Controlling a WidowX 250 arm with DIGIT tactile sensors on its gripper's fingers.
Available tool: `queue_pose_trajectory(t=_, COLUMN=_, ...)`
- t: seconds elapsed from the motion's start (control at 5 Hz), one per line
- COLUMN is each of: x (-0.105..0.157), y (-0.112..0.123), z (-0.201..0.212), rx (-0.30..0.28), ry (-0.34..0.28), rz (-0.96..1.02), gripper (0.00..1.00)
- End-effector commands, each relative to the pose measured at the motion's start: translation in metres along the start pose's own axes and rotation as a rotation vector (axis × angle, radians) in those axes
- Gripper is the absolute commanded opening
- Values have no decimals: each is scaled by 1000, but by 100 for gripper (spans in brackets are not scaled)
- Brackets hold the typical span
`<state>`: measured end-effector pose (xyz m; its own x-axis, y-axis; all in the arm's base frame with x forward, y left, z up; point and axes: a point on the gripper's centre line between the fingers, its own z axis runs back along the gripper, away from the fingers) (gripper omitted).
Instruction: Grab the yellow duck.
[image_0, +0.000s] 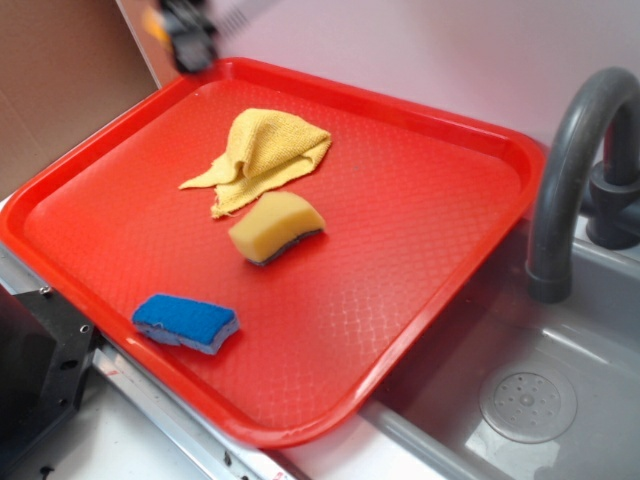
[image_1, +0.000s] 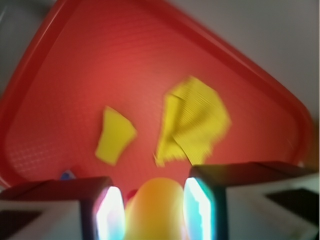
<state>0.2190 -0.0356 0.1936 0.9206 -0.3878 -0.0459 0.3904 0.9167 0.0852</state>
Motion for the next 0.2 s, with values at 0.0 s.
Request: queue_pose_trajectory(t=0.0, x=-26, y=-7, z=14, rx=-164, ry=-116, rz=256, gripper=0)
